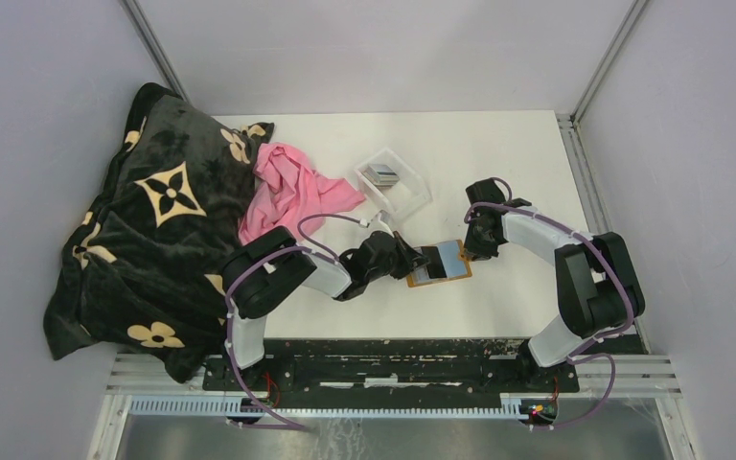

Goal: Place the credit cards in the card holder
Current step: Insert the credit card into the card holder.

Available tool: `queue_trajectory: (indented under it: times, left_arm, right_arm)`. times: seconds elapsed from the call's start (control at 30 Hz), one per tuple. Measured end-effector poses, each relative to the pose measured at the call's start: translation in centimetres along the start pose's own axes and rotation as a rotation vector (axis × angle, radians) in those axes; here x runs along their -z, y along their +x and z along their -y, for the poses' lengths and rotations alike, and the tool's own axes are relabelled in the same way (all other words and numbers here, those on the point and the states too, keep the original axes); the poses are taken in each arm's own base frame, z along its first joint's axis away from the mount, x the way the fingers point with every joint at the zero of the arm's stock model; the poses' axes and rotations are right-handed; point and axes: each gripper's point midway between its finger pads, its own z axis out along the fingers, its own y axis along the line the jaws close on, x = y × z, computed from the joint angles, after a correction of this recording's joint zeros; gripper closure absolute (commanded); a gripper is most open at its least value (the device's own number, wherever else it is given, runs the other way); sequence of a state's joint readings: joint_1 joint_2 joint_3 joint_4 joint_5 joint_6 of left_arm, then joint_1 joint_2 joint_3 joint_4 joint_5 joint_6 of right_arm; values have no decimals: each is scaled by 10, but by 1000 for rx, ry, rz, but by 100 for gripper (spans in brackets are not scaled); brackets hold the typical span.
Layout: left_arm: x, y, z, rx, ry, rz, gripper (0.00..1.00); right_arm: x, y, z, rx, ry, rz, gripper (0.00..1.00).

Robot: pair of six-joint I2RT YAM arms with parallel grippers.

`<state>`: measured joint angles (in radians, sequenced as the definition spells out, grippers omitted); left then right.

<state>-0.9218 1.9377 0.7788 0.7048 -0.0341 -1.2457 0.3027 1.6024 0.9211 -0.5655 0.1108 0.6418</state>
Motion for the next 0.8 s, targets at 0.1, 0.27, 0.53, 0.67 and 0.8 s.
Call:
queue_trajectory:
  times: [0.1,0.27,0.53,0.67,0.8]
  left_arm:
    - [-1,-2,-1,11,-5,15,97]
    - [-2,-4,-3,22,-14,25,97]
    - [-6,-3,-6,35,-6,28,97]
    - [-11,0,-4,48,20,19,97]
    - [-11,0,-1,49,38,19,97]
  right_arm:
    - [0,0,0,0,0,-1,76]
    - [-1,0,0,0,1,-1,76]
    - [-3,1,0,0,4,-6,75]
    - [-3,1,0,0,5,-7,75]
    - [-4,1,1,0,5,-8,74]
